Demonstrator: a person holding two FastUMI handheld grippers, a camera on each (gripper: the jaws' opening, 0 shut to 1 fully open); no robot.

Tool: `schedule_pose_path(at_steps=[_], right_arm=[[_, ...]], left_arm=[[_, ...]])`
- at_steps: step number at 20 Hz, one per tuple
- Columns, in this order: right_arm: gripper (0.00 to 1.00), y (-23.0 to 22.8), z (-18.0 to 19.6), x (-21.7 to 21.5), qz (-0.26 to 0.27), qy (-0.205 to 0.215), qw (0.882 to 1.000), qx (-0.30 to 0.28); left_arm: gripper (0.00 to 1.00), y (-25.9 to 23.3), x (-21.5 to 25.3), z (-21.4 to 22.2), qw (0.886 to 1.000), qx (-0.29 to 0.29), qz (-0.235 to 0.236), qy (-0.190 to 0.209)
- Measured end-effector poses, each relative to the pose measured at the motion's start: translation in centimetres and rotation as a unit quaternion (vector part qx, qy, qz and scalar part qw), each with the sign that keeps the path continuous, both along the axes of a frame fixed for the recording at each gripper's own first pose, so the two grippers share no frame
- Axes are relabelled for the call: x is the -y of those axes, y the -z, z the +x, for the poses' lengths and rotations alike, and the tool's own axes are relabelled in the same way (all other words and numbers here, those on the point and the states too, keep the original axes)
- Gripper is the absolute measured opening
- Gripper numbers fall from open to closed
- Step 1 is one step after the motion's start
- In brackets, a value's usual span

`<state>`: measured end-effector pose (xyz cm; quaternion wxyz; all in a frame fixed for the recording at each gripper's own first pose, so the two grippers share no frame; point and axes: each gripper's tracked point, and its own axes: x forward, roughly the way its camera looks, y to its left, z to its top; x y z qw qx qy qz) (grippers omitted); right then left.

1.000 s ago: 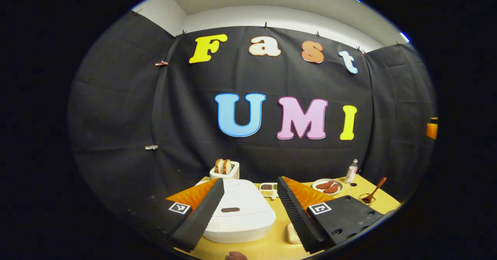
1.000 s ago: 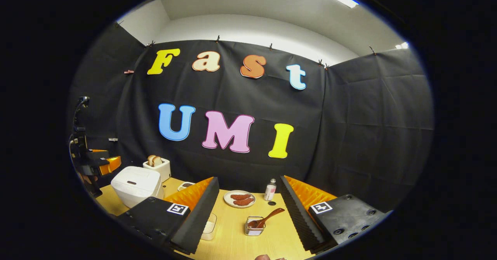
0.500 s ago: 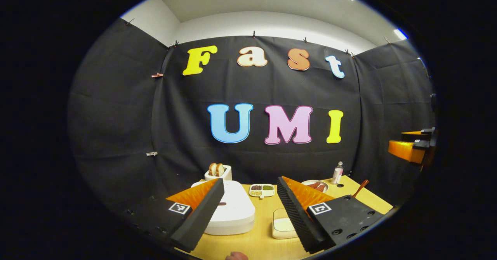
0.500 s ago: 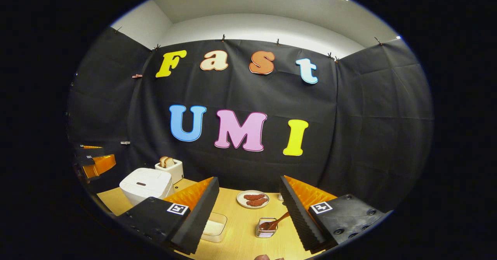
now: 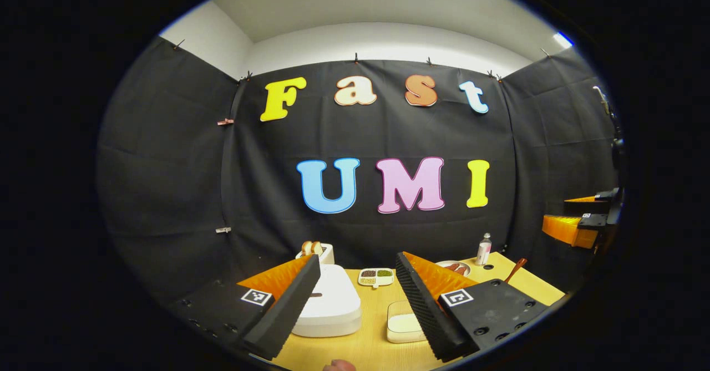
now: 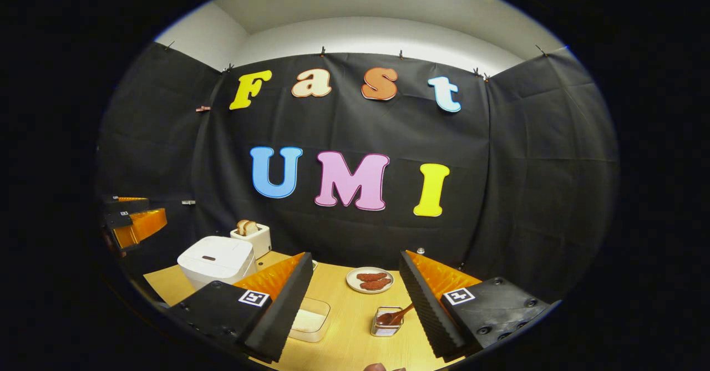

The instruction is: Close the left gripper, press the button to open the rice cooker; take a wooden spoon from the chopstick holder with the right hand, scoop a spoonful of rice and pour it into the rice cooker, then put the wooden spoon back into the chopstick holder.

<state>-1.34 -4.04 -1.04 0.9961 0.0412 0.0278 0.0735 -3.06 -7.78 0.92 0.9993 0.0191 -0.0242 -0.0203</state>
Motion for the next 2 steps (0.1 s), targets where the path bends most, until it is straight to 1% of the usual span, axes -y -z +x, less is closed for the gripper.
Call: schedule_pose_path(at_steps=[2], right_arm=[[0.98,0.25,-0.27,-0.1,0.003,-0.002,1.0,-0.002]], left_arm=[[0.95,0.08,0.4,-0.05,1.0,-0.002,-0.001,0.003]])
